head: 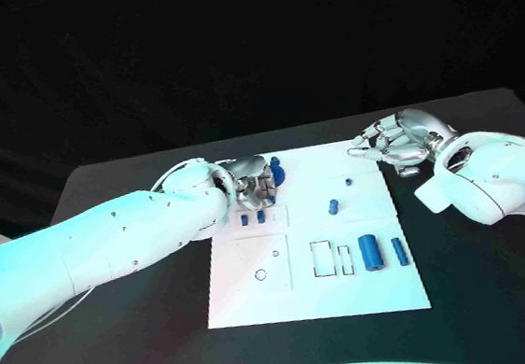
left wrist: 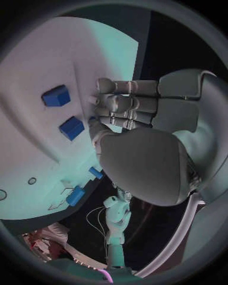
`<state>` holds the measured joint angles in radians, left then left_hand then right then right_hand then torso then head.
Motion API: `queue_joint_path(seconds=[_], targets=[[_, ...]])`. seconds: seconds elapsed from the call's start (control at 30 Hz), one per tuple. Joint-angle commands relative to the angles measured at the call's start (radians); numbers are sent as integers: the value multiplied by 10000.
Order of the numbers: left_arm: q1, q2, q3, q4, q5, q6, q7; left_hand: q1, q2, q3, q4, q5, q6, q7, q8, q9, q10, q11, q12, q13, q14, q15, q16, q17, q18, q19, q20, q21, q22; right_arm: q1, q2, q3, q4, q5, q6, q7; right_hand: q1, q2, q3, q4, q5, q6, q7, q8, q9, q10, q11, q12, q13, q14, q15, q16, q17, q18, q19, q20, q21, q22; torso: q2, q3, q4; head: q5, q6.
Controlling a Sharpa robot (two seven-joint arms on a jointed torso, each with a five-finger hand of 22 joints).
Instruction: Assemble the parts on the task board
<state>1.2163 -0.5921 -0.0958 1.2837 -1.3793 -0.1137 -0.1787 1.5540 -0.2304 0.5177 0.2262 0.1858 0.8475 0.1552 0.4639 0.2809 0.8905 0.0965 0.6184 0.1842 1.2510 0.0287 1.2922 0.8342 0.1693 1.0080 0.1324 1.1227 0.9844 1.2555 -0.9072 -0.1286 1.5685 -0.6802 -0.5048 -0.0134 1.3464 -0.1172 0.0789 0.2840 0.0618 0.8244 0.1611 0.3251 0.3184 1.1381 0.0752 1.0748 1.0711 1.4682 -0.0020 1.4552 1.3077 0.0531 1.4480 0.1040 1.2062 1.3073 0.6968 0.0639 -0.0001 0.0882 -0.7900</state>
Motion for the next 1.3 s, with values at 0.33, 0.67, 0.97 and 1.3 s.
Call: queue_joint_path(seconds=[0.33,0.67,0.97,1.3], targets=[[-19,113,-11,-28,335,359,-91,-433,-141,342,-221,-64,-90,93,-397,-121,109,106,-598,-297,63,86,124,-74,-195,26,57,160,146,-5,8,1,61,-98,58,102,117,27,12,-66,-16,-81,-16,36,-12,-3,8,-39,5,492,13,-51,780,189,-78,-19,-57,806,5,0,-5,5,32],[-19,116,-11,21,434,460,-67,-734,-353,435,-371,-76,-445,110,-799,-236,22,233,-1238,-582,-64,195,118,-336,-176,-114,158,114,119,-5,-4,1,66,-102,59,94,113,30,10,-57,-18,-82,-16,38,-12,4,8,-36,3,488,13,-61,767,197,-91,-20,-99,786,0,-2,5,-12,9],[-18,135,-11,24,429,468,-116,-811,-308,451,-418,-75,-255,108,-750,-195,188,216,-1314,-610,-42,196,173,-312,-180,-83,184,144,168,-4,-1,2,66,-107,47,91,111,30,8,-48,-19,-85,-15,40,-13,-10,8,-59,-27,487,13,-65,763,198,-93,-21,-108,782,1,-3,-7,-27,24],[-18,178,-12,-115,311,556,-241,-667,190,634,-891,-88,664,-44,-445,41,996,-55,-1164,-465,341,-32,503,170,-271,371,12,576,653,-4,3,2,77,-121,58,87,113,30,7,-45,-19,-88,-15,41,-14,15,8,-34,-5,490,13,-59,774,194,-85,-21,-90,792,-4,-1,9,-45,14]])
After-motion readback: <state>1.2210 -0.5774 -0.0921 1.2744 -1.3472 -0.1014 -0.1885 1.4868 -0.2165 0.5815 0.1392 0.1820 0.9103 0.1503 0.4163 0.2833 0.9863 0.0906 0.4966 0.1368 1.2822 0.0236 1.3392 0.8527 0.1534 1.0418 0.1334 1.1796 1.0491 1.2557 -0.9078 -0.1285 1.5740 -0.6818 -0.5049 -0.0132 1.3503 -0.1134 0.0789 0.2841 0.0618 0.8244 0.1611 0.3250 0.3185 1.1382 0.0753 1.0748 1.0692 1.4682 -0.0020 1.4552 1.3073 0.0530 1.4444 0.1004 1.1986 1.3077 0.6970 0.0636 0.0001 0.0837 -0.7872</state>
